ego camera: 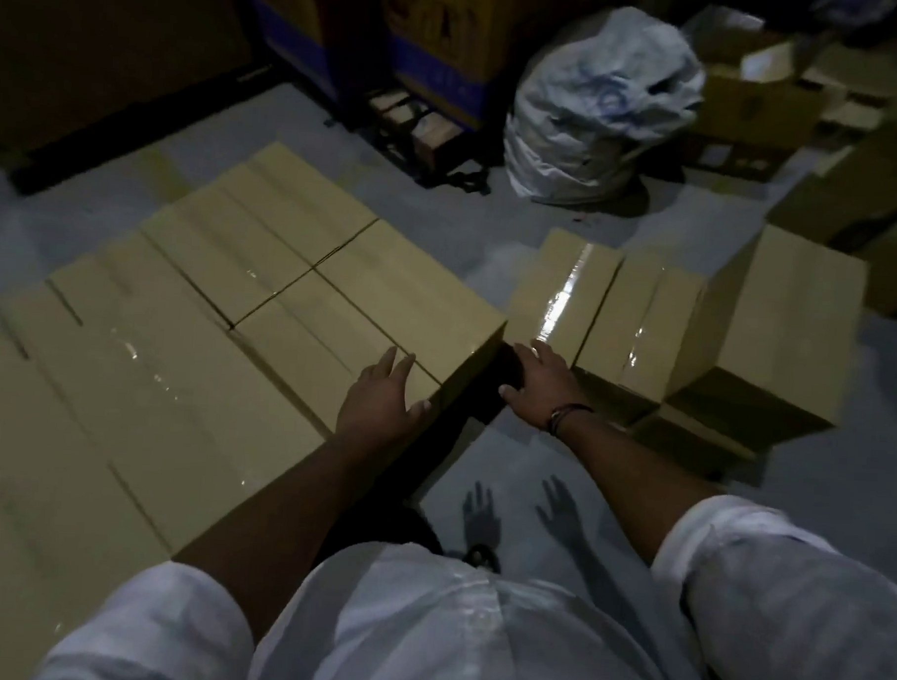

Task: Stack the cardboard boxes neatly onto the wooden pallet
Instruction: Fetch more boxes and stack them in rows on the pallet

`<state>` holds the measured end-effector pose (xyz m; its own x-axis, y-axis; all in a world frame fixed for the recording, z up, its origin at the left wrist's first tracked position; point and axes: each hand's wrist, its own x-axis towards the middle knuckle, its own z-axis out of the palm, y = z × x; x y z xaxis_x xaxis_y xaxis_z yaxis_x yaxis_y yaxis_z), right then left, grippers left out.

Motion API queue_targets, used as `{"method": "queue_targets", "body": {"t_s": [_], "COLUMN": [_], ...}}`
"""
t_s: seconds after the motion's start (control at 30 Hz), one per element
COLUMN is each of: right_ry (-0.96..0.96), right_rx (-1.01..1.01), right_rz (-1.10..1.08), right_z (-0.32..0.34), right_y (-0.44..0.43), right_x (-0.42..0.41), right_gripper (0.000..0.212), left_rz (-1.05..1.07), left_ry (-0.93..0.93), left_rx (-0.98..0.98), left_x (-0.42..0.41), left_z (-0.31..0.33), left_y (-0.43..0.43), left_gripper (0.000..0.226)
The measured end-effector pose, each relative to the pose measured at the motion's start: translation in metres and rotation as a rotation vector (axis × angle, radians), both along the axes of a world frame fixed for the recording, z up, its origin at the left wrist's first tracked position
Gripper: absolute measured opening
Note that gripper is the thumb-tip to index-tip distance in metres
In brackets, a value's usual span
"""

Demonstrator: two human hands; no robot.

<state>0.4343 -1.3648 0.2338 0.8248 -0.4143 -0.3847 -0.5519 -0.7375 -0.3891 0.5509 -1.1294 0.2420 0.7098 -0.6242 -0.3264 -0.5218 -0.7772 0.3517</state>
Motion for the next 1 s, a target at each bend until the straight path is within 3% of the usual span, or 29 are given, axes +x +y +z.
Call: {"method": "queue_targets", "body": {"t_s": [0.23, 0.5, 0.8, 1.0], "right_ry": [0.046, 0.015, -0.056, -0.057], "right_rx": [0.064, 0.042, 0.064, 0.116], "right_rz": [-0.251, -0.531, -0.804, -0.886], "right_z": [-0.017, -0.014, -0.024, -0.061], "right_y": [-0.057, -0.150, -0.235, -0.324], "right_x": [-0.021, -0.023, -0.061, -0.116], "right_gripper": [0.077, 0.075, 0.075, 0.074], "left_rz": [-0.179, -0.385, -0.580, -0.636], "left_ry": [0.068, 0.137, 0.186, 0.204], "left_rx": [0.073, 0.039, -0.022, 0.025], "left_x": [0.037, 0.091, 0.069, 0.028], "left_z": [-0.027, -0.037, -0.031, -0.058], "left_y": [-0.072, -0.216, -0.370, -0.480], "left_gripper": [0.080, 0.080, 0.078, 0.079]}}
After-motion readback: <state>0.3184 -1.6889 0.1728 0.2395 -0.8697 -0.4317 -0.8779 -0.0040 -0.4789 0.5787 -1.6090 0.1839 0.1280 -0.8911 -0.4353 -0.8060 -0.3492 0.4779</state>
